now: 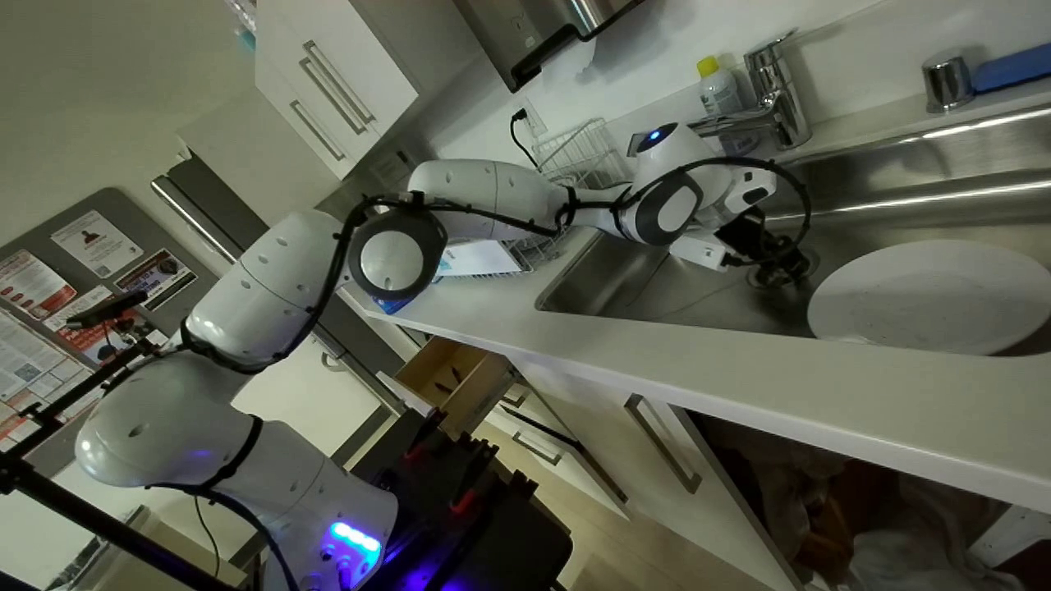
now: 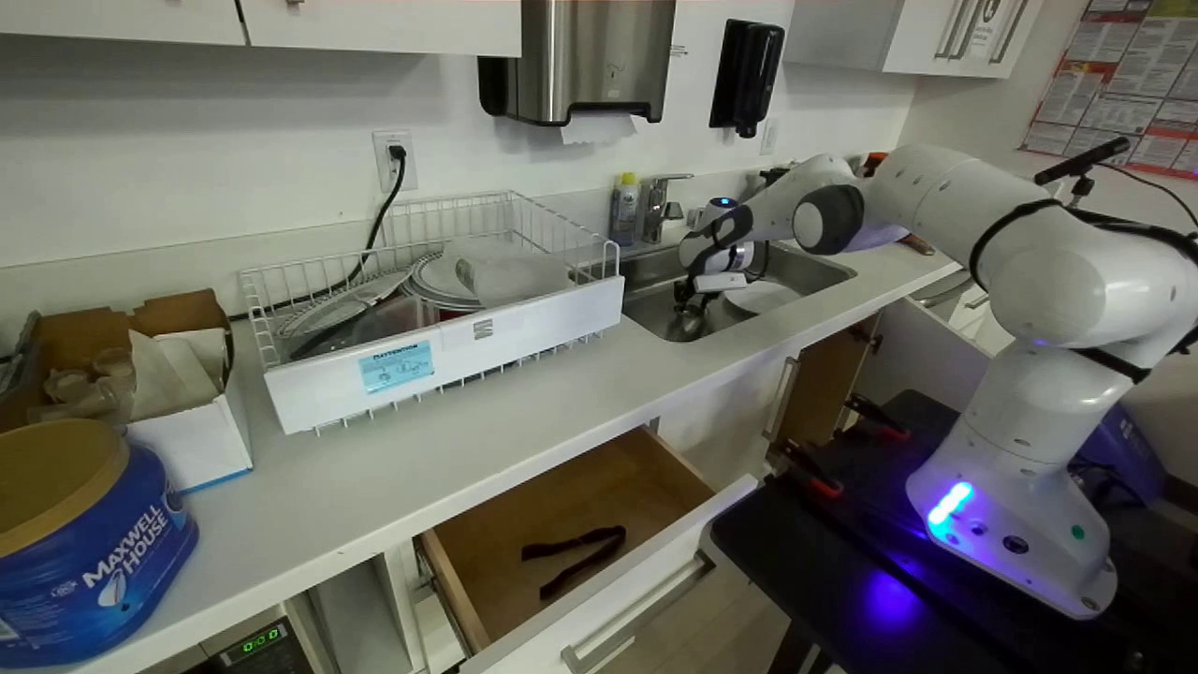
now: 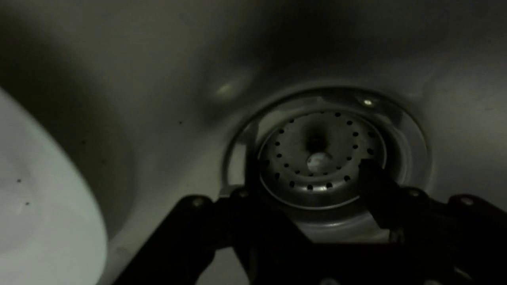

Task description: Remove the plug from the sink drain

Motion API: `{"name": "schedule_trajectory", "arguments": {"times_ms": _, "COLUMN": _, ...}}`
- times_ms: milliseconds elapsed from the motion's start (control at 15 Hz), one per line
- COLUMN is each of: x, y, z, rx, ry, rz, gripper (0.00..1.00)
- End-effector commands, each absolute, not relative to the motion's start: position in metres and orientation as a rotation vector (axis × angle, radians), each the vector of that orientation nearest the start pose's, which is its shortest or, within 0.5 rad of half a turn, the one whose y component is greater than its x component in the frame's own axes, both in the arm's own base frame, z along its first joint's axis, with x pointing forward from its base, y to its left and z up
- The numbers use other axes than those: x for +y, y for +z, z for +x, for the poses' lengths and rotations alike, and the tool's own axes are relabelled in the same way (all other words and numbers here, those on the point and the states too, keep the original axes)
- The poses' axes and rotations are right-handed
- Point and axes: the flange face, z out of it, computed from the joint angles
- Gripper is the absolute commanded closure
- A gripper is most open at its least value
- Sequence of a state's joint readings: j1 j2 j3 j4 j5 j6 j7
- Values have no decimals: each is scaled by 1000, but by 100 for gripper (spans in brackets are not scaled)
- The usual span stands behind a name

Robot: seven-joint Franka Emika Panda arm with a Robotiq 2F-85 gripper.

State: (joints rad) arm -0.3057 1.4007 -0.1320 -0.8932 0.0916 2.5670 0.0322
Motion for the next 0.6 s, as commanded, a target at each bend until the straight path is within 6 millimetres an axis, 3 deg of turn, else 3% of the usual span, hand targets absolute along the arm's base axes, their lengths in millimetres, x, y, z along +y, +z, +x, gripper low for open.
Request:
{"name": "schedule_trajectory", "arguments": {"times_ms": 0, "x": -287, "y": 35, "z": 736, "rx": 684, "ry": -418, "rz": -3173, "gripper": 40}}
{"name": "schedule_trajectory", "arguments": {"times_ms": 533, "x": -282, "y": 26, "z": 733, "rx": 676, "ry": -379, "rz": -3184, "gripper": 45}}
